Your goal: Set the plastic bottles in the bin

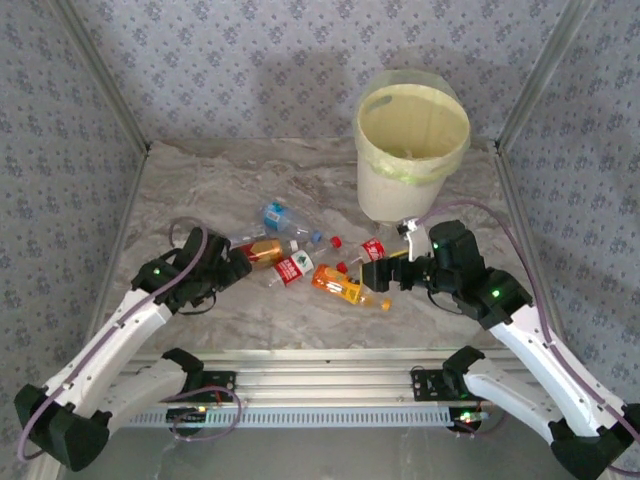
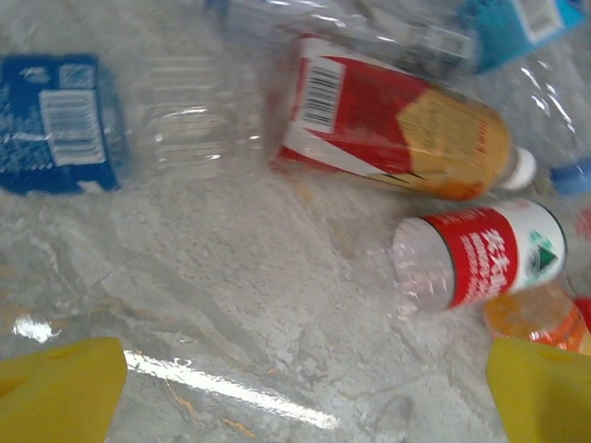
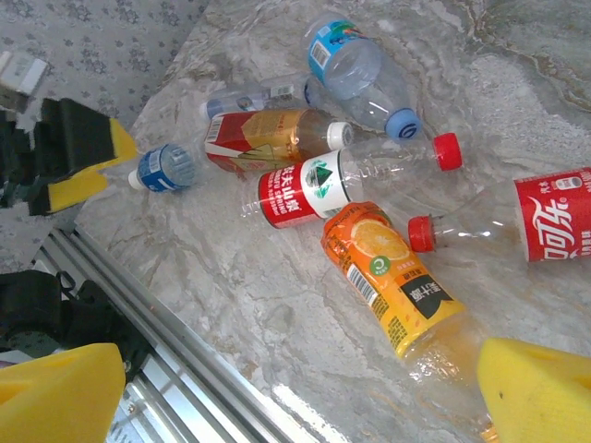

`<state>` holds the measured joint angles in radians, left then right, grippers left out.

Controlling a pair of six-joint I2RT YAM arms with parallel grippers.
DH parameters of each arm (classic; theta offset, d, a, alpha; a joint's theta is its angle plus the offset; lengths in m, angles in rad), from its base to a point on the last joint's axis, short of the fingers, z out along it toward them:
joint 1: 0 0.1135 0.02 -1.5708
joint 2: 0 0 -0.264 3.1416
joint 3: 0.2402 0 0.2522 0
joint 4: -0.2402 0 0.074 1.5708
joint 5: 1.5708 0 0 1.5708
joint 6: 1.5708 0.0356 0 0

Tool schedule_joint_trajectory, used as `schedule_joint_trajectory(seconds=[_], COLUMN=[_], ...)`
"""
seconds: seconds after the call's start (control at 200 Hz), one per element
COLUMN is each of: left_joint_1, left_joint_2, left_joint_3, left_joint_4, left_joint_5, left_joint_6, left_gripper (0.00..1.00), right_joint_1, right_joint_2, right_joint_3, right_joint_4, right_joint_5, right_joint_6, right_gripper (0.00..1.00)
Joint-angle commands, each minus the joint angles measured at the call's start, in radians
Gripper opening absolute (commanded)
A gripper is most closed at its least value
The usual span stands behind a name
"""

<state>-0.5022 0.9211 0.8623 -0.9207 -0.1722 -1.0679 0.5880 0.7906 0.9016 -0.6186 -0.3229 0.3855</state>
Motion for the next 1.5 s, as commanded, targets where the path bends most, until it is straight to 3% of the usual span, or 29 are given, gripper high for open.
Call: schedule_joint_trajectory(seconds=[0.0, 0.155, 0.28, 0.34, 0.445, 0.655, 1.114, 1.494], left_joint_1=[0.049, 0.106, 0.155, 0.169, 0.194, 0.231, 0.312, 0.326], left_joint_2=[0.033, 0.061, 0.103, 0.128, 0.182, 0.231, 0.376, 0.438], left_joint_3=[-0.010, -0.032, -0.014, -0.004, 0.026, -0.018, -0.092, -0.196], left_joint_4=[-0.009, 0.045, 0.058, 0.058, 0.067, 0.161, 0.359, 0.522], left_joint_5=[-0.028, -0.036, -0.037, -0.038, -0.044, -0.043, 0.033, 0.051], left_joint_6=[-0.228, -0.428, -0.543, -0.600, -0.619, -0.727, -0.779, -0.887], left_gripper=[1.00, 0.99, 0.91, 0.91, 0.98, 0.93, 0.91, 0.76], right_joint_1=[0.006, 0.004, 0.007, 0.005, 0.006, 0.006, 0.004, 0.005], right_joint_2=[-0.001, -0.004, -0.030, -0.046, -0.057, -0.056, -0.051, -0.008], right_joint_3=[-0.013, -0.028, -0.051, -0.063, -0.067, -0.044, -0.020, -0.010], right_joint_4=[0.014, 0.059, 0.088, 0.098, 0.096, 0.072, 0.022, 0.047], right_joint_5=[-0.021, -0.024, -0.042, -0.034, -0.020, -0.006, 0.019, 0.002], right_joint_6=[-0.004, -0.001, 0.023, 0.038, 0.048, 0.050, 0.060, 0.079], right_gripper=[1.00, 1.00, 1.00, 1.00, 1.00, 1.00, 1.00, 1.00])
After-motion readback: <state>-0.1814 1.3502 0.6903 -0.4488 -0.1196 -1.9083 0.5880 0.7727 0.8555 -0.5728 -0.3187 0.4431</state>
